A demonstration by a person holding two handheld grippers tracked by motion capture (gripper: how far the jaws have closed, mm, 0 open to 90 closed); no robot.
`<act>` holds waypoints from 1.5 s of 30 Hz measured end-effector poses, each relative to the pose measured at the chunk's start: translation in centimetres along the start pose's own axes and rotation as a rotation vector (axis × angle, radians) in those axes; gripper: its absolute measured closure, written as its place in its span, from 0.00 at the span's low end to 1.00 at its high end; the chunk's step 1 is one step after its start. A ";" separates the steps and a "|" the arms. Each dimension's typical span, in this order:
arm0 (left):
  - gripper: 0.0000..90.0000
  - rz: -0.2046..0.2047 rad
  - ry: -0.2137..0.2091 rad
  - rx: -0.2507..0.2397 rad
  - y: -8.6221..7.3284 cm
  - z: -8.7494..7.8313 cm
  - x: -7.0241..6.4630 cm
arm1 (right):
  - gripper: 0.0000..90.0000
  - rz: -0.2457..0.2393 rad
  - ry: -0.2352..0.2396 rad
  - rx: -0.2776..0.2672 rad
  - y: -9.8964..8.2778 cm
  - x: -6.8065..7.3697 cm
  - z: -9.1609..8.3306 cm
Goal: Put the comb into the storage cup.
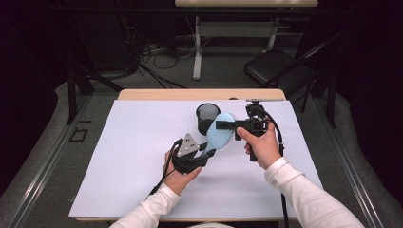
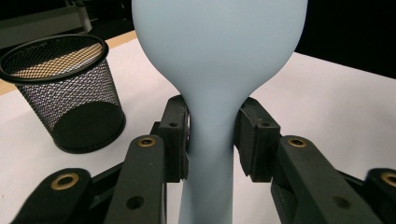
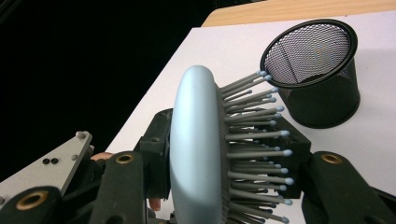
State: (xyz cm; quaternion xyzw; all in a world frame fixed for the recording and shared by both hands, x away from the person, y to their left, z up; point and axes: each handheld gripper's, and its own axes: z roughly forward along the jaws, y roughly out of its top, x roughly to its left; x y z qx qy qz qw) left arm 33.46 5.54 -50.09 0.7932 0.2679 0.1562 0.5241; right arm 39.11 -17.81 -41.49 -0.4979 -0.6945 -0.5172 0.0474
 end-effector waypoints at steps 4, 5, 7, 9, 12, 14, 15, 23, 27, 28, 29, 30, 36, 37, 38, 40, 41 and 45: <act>0.69 -0.007 0.004 -0.002 0.0 0.0 0.1 | 0.55 0.003 0.003 0.001 0.0 0.0 0.0; 0.68 -0.010 0.002 -0.006 0.0 0.0 0.1 | 0.55 0.003 0.003 0.003 0.0 0.0 0.0; 0.67 -0.016 0.000 -0.008 0.0 -0.1 0.2 | 0.56 0.004 0.001 0.001 0.1 0.0 0.0; 0.64 -0.023 0.001 -0.014 0.0 -0.1 0.3 | 0.56 0.002 0.002 0.000 0.1 -0.1 -0.1; 0.61 -0.031 -0.002 -0.017 0.0 -0.2 0.4 | 0.56 0.003 0.003 -0.001 0.2 -0.3 -0.1; 0.58 -0.038 -0.006 -0.022 0.0 -0.2 0.5 | 0.55 0.011 0.006 0.002 0.2 -0.4 -0.2; 0.58 -0.040 -0.009 -0.022 0.0 -0.2 0.5 | 0.55 0.011 0.005 0.000 0.2 -0.5 -0.2; 0.56 -0.050 -0.014 -0.022 -0.1 -0.2 0.6 | 0.55 0.010 -0.008 -0.008 0.4 -0.7 -0.5; 0.56 -0.051 -0.012 -0.020 -0.1 -0.2 0.7 | 0.55 0.008 -0.004 -0.009 0.5 -0.8 -0.6; 0.56 -0.052 -0.015 -0.021 -0.1 -0.2 0.7 | 0.55 0.009 -0.004 -0.008 0.5 -0.8 -0.6; 0.56 -0.052 -0.015 -0.021 -0.1 -0.3 0.7 | 0.56 0.008 -0.005 -0.009 0.5 -0.8 -0.6; 0.56 -0.053 -0.015 -0.021 -0.1 -0.3 0.7 | 0.56 0.008 -0.007 -0.008 0.5 -0.8 -0.6; 0.55 -0.065 -0.019 -0.031 0.0 -0.5 0.9 | 0.56 0.007 -0.009 -0.012 0.6 -0.9 -0.8; 0.54 -0.065 -0.019 -0.035 0.0 -0.6 1.0 | 0.55 0.008 -0.010 -0.013 0.7 -0.9 -0.8; 0.54 -0.070 -0.016 -0.041 0.1 -0.6 1.0 | 0.55 0.008 -0.009 -0.014 0.7 -0.9 -0.9; 0.54 -0.076 -0.019 -0.040 0.1 -0.7 1.2 | 0.55 0.013 -0.011 -0.017 0.8 -0.9 -1.0; 0.53 -0.082 -0.020 -0.040 0.1 -0.8 1.2 | 0.55 0.011 -0.012 -0.017 0.9 -1.0 -1.1; 0.53 -0.094 -0.010 -0.039 0.1 -1.0 1.6 | 0.55 0.010 -0.020 -0.016 1.1 -1.1 -1.2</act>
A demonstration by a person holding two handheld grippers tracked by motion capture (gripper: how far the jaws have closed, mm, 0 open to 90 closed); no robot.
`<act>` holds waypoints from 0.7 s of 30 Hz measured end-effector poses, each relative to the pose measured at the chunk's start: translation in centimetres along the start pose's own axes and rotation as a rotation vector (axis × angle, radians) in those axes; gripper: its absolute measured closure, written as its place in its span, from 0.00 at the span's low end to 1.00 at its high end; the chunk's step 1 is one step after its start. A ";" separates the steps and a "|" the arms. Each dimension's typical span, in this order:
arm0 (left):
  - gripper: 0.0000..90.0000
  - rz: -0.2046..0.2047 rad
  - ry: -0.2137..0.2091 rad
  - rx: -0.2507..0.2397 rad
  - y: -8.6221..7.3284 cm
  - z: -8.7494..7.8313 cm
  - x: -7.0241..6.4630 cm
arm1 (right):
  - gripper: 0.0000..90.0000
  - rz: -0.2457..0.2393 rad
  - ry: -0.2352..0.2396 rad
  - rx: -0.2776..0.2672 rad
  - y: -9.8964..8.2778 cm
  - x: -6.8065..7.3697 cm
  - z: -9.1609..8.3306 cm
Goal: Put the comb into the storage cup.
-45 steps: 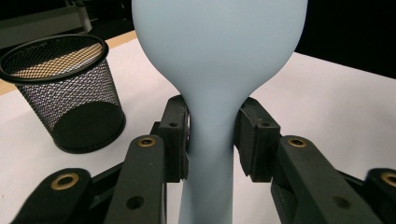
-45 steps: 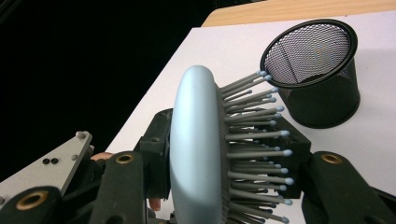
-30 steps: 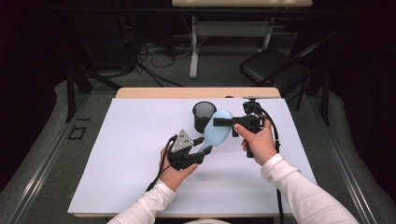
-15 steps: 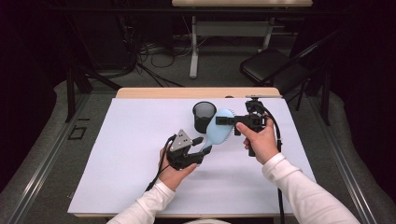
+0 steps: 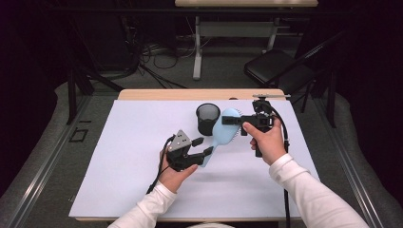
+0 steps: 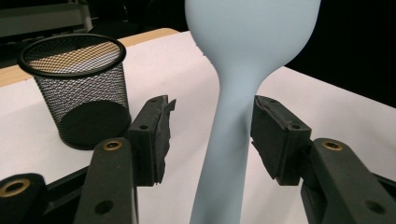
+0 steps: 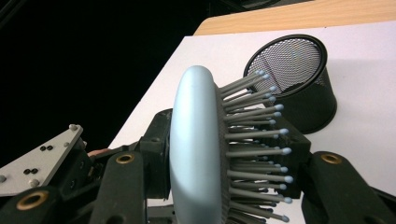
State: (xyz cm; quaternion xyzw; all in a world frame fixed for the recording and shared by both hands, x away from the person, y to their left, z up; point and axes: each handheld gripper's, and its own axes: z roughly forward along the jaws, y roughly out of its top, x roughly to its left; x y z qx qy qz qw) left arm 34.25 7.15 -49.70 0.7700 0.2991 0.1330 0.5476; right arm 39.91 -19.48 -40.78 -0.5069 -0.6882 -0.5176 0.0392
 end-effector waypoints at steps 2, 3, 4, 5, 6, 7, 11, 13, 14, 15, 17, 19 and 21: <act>0.53 -0.008 0.000 -0.003 0.1 -0.1 0.2 | 0.55 0.000 -0.004 -0.003 0.1 0.0 -0.1; 0.52 -0.012 0.002 -0.004 0.1 -0.2 0.2 | 0.55 0.001 -0.005 -0.003 0.1 0.0 -0.1; 0.52 -0.017 0.004 -0.008 0.1 -0.3 0.3 | 0.55 -0.001 -0.007 -0.004 0.1 0.0 -0.2; 0.52 -0.019 0.006 -0.008 0.1 -0.3 0.4 | 0.55 0.000 -0.007 -0.006 0.2 0.0 -0.2; 0.52 -0.022 0.011 -0.011 0.1 -0.3 0.5 | 0.55 -0.001 -0.009 -0.006 0.2 0.0 -0.2; 0.51 -0.029 0.011 -0.013 0.1 -0.4 0.6 | 0.55 -0.003 -0.008 -0.008 0.3 0.0 -0.3; 0.49 -0.032 0.041 -0.014 0.2 -0.5 1.1 | 0.55 -0.002 -0.010 -0.013 0.4 0.0 -0.5; 0.49 -0.037 0.056 -0.017 0.2 -0.6 1.4 | 0.55 -0.006 -0.013 -0.016 0.5 -0.1 -0.6; 0.49 -0.038 0.060 -0.021 0.2 -0.7 1.5 | 0.55 -0.003 -0.014 -0.016 0.5 -0.1 -0.7; 0.48 -0.042 0.068 -0.026 0.3 -0.7 1.6 | 0.55 -0.005 -0.015 -0.017 0.6 -0.1 -0.7; 0.48 -0.053 0.071 -0.030 0.3 -0.9 1.9 | 0.55 -0.006 -0.019 -0.019 0.6 -0.2 -0.8; 0.48 -0.057 0.078 -0.027 0.3 -1.0 2.2 | 0.55 -0.005 -0.022 -0.020 0.7 -0.2 -1.0; 0.47 -0.063 0.083 -0.022 0.3 -1.0 2.5 | 0.55 -0.005 -0.023 -0.020 0.7 -0.3 -1.1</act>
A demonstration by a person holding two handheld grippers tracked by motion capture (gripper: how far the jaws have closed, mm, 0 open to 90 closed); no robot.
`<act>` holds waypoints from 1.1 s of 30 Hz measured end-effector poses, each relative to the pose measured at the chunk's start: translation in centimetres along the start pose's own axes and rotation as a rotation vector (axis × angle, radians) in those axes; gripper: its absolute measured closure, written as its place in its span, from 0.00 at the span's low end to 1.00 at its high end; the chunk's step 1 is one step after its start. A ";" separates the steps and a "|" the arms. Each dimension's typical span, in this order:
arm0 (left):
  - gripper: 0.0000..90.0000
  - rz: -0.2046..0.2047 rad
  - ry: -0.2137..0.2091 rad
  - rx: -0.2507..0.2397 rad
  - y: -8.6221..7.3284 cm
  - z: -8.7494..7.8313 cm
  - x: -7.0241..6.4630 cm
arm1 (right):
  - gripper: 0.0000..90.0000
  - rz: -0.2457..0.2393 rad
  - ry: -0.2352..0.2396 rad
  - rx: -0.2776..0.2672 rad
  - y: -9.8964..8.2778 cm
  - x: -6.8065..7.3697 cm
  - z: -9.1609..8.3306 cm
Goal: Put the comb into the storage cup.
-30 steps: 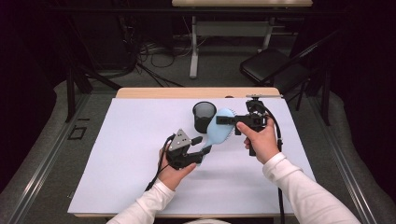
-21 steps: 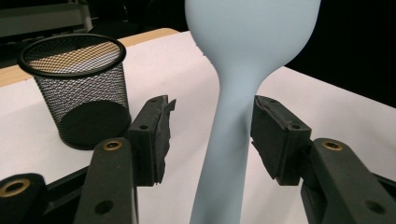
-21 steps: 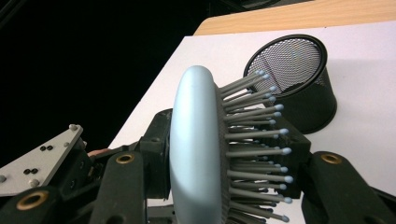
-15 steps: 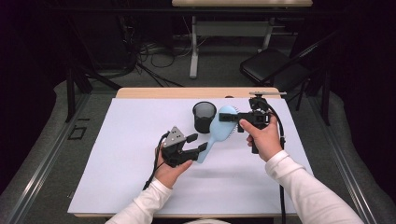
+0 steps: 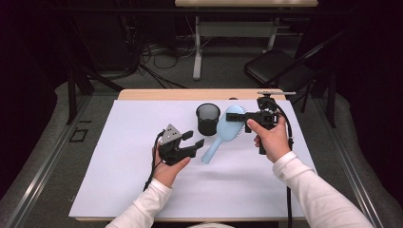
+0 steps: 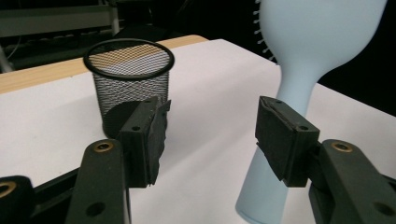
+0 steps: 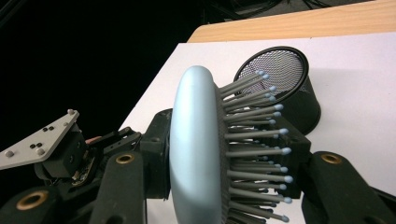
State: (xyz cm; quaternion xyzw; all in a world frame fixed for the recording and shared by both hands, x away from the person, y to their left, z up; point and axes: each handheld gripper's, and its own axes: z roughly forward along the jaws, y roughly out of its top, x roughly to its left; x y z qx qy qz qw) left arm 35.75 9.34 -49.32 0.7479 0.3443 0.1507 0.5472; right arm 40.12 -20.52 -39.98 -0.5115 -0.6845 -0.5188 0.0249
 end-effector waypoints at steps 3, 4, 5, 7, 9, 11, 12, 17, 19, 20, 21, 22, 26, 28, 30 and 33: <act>0.46 -0.007 0.008 0.005 0.0 0.0 0.4 | 0.55 -0.002 -0.008 -0.002 0.1 -0.1 -0.1; 0.46 -0.011 0.011 0.008 0.0 0.0 0.5 | 0.55 -0.003 -0.013 0.000 0.1 -0.1 -0.2; 0.46 -0.012 0.014 0.011 0.0 0.0 0.6 | 0.55 -0.006 -0.015 -0.001 0.2 -0.1 -0.2; 0.46 -0.015 0.029 0.016 0.0 -0.1 0.8 | 0.55 -0.008 -0.021 -0.003 0.3 -0.2 -0.4; 0.46 -0.009 0.041 0.012 0.0 -0.2 1.1 | 0.55 -0.008 -0.023 -0.007 0.4 -0.2 -0.5; 0.45 -0.008 0.062 0.011 0.1 -0.3 1.2 | 0.55 -0.010 -0.023 -0.008 0.4 -0.2 -0.6; 0.45 -0.004 0.070 0.011 0.1 -0.4 1.4 | 0.55 -0.011 -0.025 -0.007 0.5 -0.1 -0.7; 0.44 -0.015 0.080 0.002 0.2 -0.7 2.1 | 0.55 -0.011 -0.025 -0.012 0.6 -0.1 -0.8; 0.41 -0.026 0.093 0.010 0.2 -0.8 2.5 | 0.55 -0.014 -0.026 -0.012 0.7 -0.1 -0.8; 0.38 -0.038 0.100 0.012 0.2 -0.9 2.7 | 0.55 -0.014 -0.027 -0.011 0.7 0.0 -0.8; 0.37 -0.049 0.106 0.012 0.1 -1.0 2.9 | 0.55 -0.014 -0.028 -0.010 0.7 0.0 -0.8; 0.36 -0.061 0.110 0.009 0.1 -1.0 3.2 | 0.55 -0.015 -0.029 -0.013 0.8 0.0 -0.8; 0.28 -0.101 0.124 0.005 0.0 -1.4 4.1 | 0.55 -0.016 -0.033 -0.016 1.0 0.1 -0.9; 0.24 -0.134 0.120 -0.003 0.0 -1.5 4.5 | 0.55 -0.016 -0.033 -0.018 1.0 0.1 -1.0; 0.21 -0.152 0.120 -0.009 0.0 -1.7 4.9 | 0.55 -0.015 -0.033 -0.020 1.1 0.1 -1.0; 0.17 -0.185 0.126 -0.008 -0.1 -1.7 5.3 | 0.55 -0.015 -0.036 -0.020 1.1 0.0 -1.0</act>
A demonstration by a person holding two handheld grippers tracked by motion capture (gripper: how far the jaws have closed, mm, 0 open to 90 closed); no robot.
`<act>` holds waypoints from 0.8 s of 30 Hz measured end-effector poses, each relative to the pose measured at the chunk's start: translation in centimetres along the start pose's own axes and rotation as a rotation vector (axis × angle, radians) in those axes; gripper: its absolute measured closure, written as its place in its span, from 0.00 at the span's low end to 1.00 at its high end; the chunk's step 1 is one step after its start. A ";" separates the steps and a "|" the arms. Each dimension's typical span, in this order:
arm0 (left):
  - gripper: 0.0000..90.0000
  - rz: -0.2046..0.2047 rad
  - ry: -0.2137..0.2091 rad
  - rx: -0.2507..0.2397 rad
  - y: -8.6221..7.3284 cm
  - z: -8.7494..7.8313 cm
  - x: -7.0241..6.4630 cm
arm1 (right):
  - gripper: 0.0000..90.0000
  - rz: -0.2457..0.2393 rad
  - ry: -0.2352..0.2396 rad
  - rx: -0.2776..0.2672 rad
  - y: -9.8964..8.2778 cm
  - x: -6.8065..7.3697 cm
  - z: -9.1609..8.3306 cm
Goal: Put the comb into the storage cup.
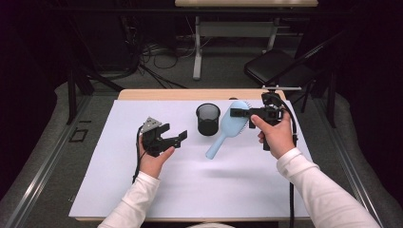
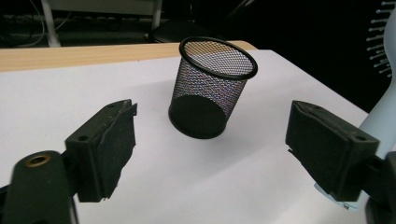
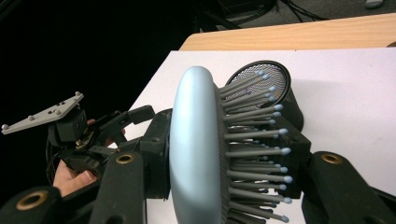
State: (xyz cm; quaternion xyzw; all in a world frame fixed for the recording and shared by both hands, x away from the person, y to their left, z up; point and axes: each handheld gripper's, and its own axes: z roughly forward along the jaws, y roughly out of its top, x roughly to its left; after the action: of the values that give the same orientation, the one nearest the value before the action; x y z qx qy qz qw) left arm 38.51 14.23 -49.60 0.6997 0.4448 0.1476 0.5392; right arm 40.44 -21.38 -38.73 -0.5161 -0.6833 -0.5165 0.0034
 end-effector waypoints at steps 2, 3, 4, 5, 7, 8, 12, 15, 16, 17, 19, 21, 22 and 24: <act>0.17 -0.013 0.012 0.002 0.0 0.0 0.2 | 0.55 0.001 -0.002 0.002 0.1 0.0 0.0; 0.17 -0.015 0.013 0.001 0.0 0.1 0.4 | 0.55 0.001 -0.004 0.000 0.1 -0.1 -0.1; 0.16 -0.021 0.012 0.004 0.0 0.0 0.5 | 0.55 0.001 -0.005 0.000 0.1 -0.1 -0.1; 0.14 -0.028 0.012 0.002 0.0 0.1 0.6 | 0.55 0.001 -0.007 0.000 0.2 -0.1 -0.1; 0.09 -0.036 0.017 0.002 0.0 0.1 0.8 | 0.55 -0.001 -0.008 -0.001 0.3 -0.1 -0.2; 0.05 -0.039 0.011 0.007 0.0 0.1 0.9 | 0.55 -0.003 -0.009 -0.003 0.3 0.0 -0.2; 0.01 -0.053 0.019 0.014 0.0 0.0 1.3 | 0.55 -0.006 -0.012 -0.005 0.5 0.0 -0.3; 0.01 -0.071 0.030 0.013 -0.1 0.0 1.7 | 0.55 -0.010 -0.016 -0.007 0.6 0.1 -0.4; 0.01 -0.069 0.035 0.012 -0.1 0.0 1.7 | 0.55 -0.010 -0.016 -0.008 0.7 0.2 -0.4; 0.01 -0.064 0.040 0.014 0.0 -0.1 1.8 | 0.55 -0.012 -0.017 -0.010 0.7 0.2 -0.4; 0.01 -0.066 0.039 0.008 0.0 -0.2 2.0 | 0.55 -0.013 -0.019 -0.009 0.8 0.2 -0.4; 0.01 -0.075 0.038 0.000 0.1 -0.3 2.2 | 0.55 -0.015 -0.021 -0.010 0.9 0.2 -0.4; 0.01 -0.077 0.041 -0.003 0.1 -0.4 2.3 | 0.55 -0.017 -0.023 -0.009 0.9 0.2 -0.4; 0.01 -0.076 0.047 -0.006 0.2 -0.5 2.4 | 0.55 -0.017 -0.026 -0.012 1.0 0.3 -0.4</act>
State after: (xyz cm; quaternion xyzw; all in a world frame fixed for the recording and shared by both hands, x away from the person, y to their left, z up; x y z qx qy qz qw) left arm 39.60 16.44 -49.90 0.6769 0.4831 0.1446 0.5362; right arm 40.80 -21.57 -37.65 -0.5170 -0.6846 -0.5137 -0.0129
